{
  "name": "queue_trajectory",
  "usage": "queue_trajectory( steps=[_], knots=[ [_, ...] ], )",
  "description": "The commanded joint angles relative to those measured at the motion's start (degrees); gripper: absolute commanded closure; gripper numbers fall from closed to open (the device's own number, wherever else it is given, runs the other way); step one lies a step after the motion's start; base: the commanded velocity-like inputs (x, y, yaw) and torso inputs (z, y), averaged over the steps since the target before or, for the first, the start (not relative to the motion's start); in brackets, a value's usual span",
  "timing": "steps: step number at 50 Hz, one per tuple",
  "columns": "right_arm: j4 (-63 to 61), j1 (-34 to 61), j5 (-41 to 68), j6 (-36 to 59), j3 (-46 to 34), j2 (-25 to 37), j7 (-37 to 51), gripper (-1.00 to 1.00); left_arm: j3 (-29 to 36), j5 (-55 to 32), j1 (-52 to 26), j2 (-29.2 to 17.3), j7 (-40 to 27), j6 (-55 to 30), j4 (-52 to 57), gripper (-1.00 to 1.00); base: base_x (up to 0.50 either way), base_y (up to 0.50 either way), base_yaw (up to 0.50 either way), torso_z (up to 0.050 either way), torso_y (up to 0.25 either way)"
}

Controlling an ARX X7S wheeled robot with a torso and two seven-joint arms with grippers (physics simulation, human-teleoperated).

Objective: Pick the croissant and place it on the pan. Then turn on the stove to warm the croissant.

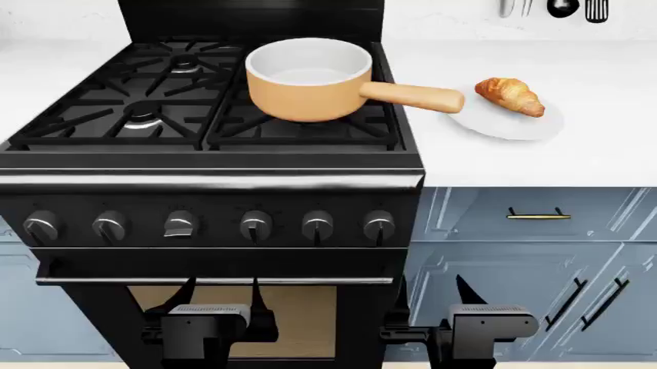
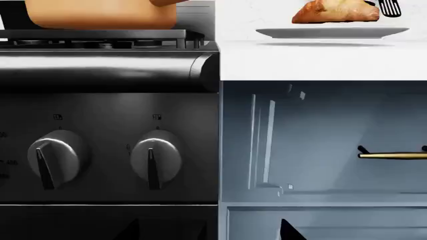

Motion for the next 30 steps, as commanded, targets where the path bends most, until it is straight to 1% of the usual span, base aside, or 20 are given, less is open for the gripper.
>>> queue_trajectory(
  steps=[1,2,4,5,6,7,16,30],
  knots=[
    [0.36,-0.17,0.97,-0.64,-1.48,0.98,0.49,-1.0,1.58,-0.39,0.54,-1.09,-0.57,1.66,0.45,-1.0,0.0,0.0,0.0,0.0,0.0],
    [0.65,-0.06,0.83,-0.84,-1.95,1.29,0.84,-1.0,1.93,-1.13,0.61,-1.16,-0.65,1.3,0.19,-1.0,0.0,0.0,0.0,0.0,0.0],
    [0.65,-0.03,1.55,-1.01,-2.24,1.62,1.28,-1.0,2.44,0.35,0.81,-1.61,-2.58,5.31,-0.44,-1.0,0.0,0.0,0.0,0.0,0.0],
    [0.51,-0.05,1.89,-0.83,-2.55,1.81,1.21,-1.0,2.62,-0.72,0.84,-1.84,-2.08,4.83,-0.04,-1.0,0.0,0.0,0.0,0.0,0.0],
    [0.44,0.0,1.22,-0.59,-3.27,2.15,1.36,-1.0,3.07,0.77,0.66,-2.17,-3.07,6.42,-1.0,-1.0,0.0,0.0,0.0,0.0,0.0],
    [0.49,0.04,1.85,-0.37,-3.47,2.19,1.16,-1.0,3.16,-0.6,0.51,-2.27,-2.37,4.0,-0.87,-1.0,0.0,0.0,0.0,0.0,0.0],
    [1.03,-0.02,3.38,-0.25,-5.11,3.4,1.06,-1.0,4.88,-1.27,0.83,-3.47,-2.89,4.89,-1.05,-1.0,0.0,-0.02,0.0,0.0,0.0],
    [0.79,0.04,4.69,-0.2,-5.72,4.3,2.96,-1.0,6.31,-2.08,0.83,-4.55,-3.8,4.12,-0.81,-1.0,0.0,-0.5,0.0,0.0,0.0]
  ],
)
